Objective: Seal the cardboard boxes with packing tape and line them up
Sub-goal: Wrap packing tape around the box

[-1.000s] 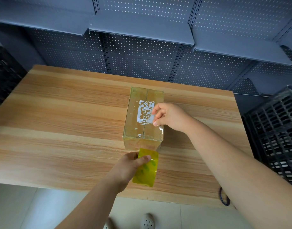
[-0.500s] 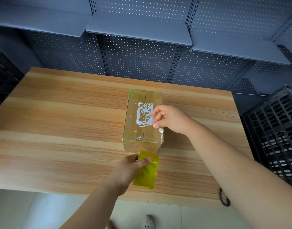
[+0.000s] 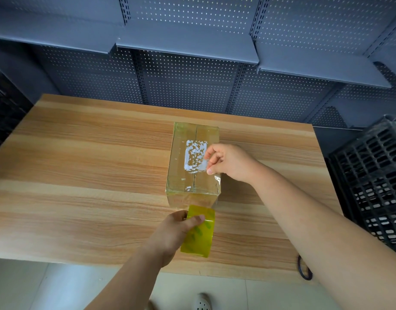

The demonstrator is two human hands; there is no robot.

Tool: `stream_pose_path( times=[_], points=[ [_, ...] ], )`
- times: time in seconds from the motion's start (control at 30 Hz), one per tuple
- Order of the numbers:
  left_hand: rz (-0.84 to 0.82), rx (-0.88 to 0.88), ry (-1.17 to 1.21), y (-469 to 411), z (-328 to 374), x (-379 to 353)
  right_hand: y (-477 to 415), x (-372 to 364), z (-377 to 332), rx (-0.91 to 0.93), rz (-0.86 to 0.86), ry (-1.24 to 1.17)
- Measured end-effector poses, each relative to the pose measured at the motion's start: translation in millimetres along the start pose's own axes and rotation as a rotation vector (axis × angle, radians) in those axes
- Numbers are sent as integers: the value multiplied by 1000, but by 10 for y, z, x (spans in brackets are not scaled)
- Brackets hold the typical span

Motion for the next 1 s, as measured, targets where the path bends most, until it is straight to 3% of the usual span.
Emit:
stream_pose_path(
  times=[1.0],
  points=[
    [83,-16,-23,37,45,-68,-43,-77,-63,38,30,90]
  ],
)
Point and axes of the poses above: each hand's wrist, its own y-axis away from the middle knuckle, its own x-axis out of the back of the hand, z = x × y, the point moved 4 cm from there along -y, towards the middle knuckle, and after that the axes turned 13 degrees about -z, right-handed, at the moved point
